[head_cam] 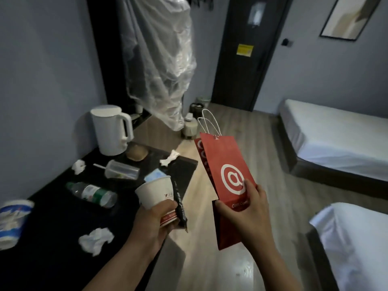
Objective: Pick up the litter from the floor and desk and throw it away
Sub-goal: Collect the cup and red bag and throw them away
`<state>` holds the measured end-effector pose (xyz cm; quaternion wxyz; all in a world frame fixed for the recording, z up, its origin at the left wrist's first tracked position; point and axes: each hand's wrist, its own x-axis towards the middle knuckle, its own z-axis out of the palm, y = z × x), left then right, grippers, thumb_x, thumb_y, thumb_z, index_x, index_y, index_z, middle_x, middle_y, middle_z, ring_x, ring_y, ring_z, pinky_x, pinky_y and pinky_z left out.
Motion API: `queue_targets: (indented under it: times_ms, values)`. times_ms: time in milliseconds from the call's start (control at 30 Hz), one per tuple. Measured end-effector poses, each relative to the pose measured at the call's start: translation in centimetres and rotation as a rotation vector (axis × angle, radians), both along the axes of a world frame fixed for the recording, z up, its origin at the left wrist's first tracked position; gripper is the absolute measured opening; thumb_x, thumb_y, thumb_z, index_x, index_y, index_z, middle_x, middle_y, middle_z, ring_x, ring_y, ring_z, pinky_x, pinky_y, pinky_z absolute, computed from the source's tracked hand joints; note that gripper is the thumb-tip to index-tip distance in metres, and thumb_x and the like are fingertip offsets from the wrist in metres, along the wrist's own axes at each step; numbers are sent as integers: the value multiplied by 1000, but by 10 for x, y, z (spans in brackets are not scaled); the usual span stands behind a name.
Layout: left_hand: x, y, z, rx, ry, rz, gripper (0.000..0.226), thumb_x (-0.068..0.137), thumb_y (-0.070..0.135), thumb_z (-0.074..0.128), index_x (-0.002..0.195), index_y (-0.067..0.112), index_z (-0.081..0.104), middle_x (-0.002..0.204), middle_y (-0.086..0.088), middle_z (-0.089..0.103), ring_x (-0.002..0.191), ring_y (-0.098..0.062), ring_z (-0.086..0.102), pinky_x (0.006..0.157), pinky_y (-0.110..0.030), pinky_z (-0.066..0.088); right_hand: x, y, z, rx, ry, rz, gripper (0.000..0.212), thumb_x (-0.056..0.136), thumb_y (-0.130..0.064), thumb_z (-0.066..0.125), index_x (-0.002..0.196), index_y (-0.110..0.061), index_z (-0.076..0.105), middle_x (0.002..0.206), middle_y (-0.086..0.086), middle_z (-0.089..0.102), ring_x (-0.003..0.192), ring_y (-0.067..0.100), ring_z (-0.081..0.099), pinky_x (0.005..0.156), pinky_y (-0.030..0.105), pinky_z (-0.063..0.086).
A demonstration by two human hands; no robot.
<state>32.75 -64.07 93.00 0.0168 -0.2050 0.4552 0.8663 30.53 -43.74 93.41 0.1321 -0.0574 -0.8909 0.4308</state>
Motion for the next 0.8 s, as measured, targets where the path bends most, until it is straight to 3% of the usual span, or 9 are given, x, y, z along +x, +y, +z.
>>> queue_targets:
  times_ms: [133, 233, 367, 567, 800]
  values:
    - [-55, 68, 18, -49, 36, -93, 37, 52, 2, 73, 86, 5, 60, 66, -9, 62, 60, -19, 62, 48, -27, 51, -40, 71, 16, -27, 46, -84, 113, 48, -77, 67, 144, -30, 31, 140, -6, 35, 129, 21, 41, 102, 49, 46]
    - [-90, 109, 23, -52, 40, -109, 15, 74, -3, 66, 83, 7, 60, 66, -8, 63, 58, -16, 63, 45, -25, 52, -64, 114, 23, -37, 67, -125, 114, 44, -79, 63, 143, -32, 31, 137, -8, 37, 128, 19, 42, 102, 48, 47]
    - [-131, 147, 25, -65, 34, -139, 14, 79, -7, 60, 81, 7, 61, 61, -6, 65, 57, -16, 63, 50, -28, 56, -94, 155, 23, -41, 77, -185, 111, 45, -74, 66, 142, -31, 34, 130, -10, 39, 125, 18, 43, 102, 45, 46]
    - [-210, 179, 14, -49, 28, -201, 14, 79, -6, 61, 88, 4, 61, 67, -7, 66, 64, -19, 64, 58, -31, 57, -157, 188, 14, -52, 36, -226, 115, 44, -78, 64, 144, -31, 31, 139, -6, 37, 128, 20, 43, 102, 48, 46]
    - [-340, 194, 5, -7, 42, -270, 13, 80, -7, 58, 87, 4, 60, 71, -10, 64, 64, -21, 62, 52, -29, 56, -274, 200, 15, -46, 48, -266, 116, 45, -79, 62, 145, -31, 29, 142, -6, 36, 128, 21, 43, 101, 49, 47]
